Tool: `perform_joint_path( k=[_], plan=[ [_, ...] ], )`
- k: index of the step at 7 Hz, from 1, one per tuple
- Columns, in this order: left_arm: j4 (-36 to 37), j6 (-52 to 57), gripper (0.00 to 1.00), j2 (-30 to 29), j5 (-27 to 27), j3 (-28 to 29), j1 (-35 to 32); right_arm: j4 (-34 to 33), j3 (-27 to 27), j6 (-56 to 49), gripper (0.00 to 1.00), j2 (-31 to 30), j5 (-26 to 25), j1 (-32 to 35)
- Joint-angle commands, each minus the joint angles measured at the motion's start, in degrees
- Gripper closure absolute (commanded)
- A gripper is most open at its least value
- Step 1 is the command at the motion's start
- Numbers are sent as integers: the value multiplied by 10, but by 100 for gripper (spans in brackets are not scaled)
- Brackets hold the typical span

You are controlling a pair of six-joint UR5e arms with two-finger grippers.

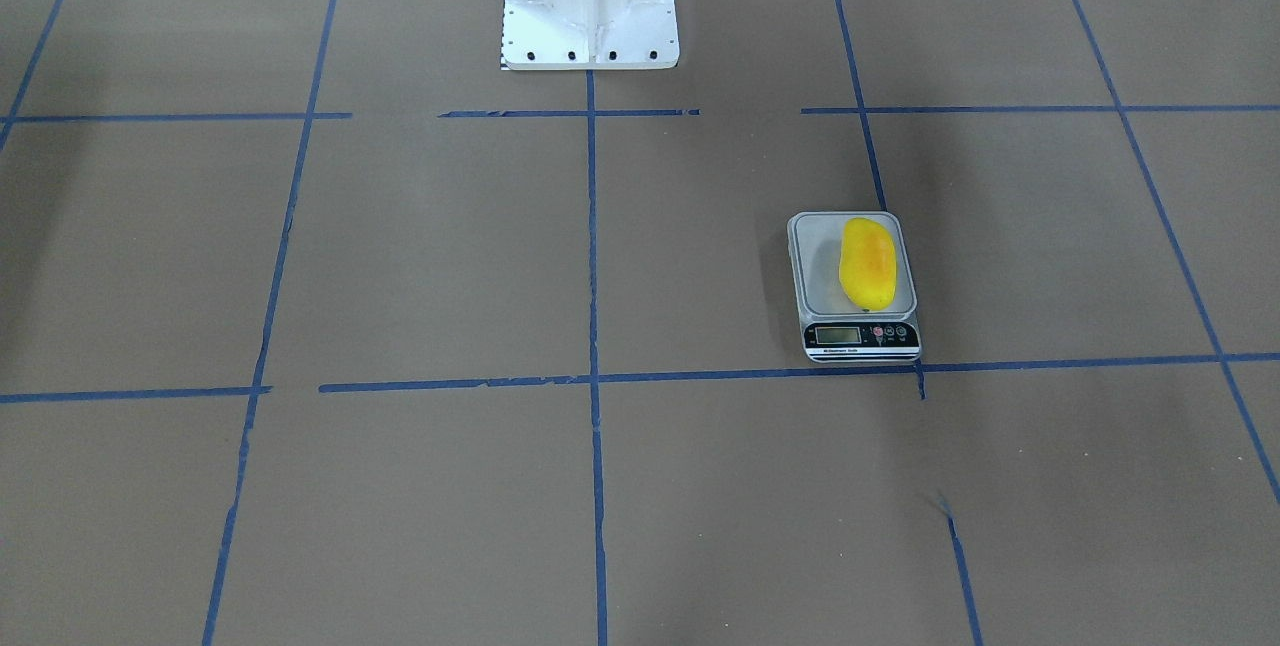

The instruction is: Weigh mango

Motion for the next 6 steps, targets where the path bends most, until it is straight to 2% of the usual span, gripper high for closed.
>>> perform_joint_path(
  k=[1, 3, 6],
  plan=[
    [-4, 2, 0, 0, 5, -2, -1, 0, 0, 0, 0, 0, 0, 0],
    [-6, 50, 0, 0, 4, -6, 0, 0, 0, 0, 0, 1, 0, 0],
    [-6, 55, 0, -3, 3, -3, -1, 0, 0, 0, 0, 1, 0, 0]
  ],
)
